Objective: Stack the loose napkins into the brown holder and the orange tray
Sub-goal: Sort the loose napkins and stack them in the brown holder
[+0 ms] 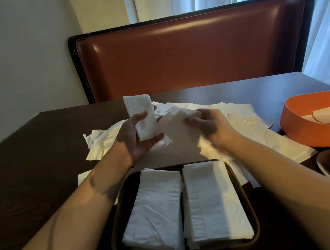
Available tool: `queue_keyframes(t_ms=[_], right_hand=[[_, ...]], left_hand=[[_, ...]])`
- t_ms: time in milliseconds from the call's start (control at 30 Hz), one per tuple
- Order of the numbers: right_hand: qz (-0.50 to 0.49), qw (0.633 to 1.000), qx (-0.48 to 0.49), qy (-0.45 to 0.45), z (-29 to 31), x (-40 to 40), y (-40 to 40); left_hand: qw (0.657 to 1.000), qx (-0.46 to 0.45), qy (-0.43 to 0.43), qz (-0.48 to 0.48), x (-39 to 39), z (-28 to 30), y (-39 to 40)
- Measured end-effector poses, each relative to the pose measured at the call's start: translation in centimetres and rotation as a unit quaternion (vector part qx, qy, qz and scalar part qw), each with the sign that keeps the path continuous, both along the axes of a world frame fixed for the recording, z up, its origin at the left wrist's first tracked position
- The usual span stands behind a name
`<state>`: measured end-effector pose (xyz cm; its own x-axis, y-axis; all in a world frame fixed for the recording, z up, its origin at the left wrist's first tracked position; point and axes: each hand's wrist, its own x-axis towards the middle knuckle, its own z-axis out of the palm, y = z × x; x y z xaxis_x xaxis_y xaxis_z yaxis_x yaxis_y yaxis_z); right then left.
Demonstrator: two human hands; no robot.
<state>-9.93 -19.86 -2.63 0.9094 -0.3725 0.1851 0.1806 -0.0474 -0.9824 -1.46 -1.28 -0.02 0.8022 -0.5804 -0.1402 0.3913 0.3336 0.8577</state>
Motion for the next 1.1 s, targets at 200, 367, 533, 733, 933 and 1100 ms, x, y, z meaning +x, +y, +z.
queue_keyframes(t_ms=[200, 367, 533, 733, 933, 1100], right_hand=[[0.031, 0.998, -0.044, 0.024, 0.2, -0.4, 0.1], [0.067, 0.996, 0.065, 0.017, 0.6, -0.7, 0.4], [0.076, 0.996, 0.049, -0.003, 1.7, -1.5, 0.3], [0.062, 0.996, 0.046, 0.034, 0.8, -1.0, 0.7], [0.079, 0.987, -0.013, 0.14, 1.1, -0.9, 0.5], [0.061, 0.985, -0.019, 0.161, 1.2, -0.7, 0.8]], left_hand=[[0.997, 0.057, -0.038, 0.018, 0.0, -0.4, -0.3], [0.998, 0.05, -0.021, 0.028, 0.0, -0.2, -0.3], [0.996, 0.064, -0.021, 0.049, -0.1, 0.0, -0.2], [0.997, 0.04, -0.047, 0.036, -0.7, -0.2, -0.5], [0.985, 0.085, -0.121, 0.09, 0.4, -1.4, -0.5], [0.981, 0.043, -0.087, 0.167, 0.7, -1.2, -0.3]])
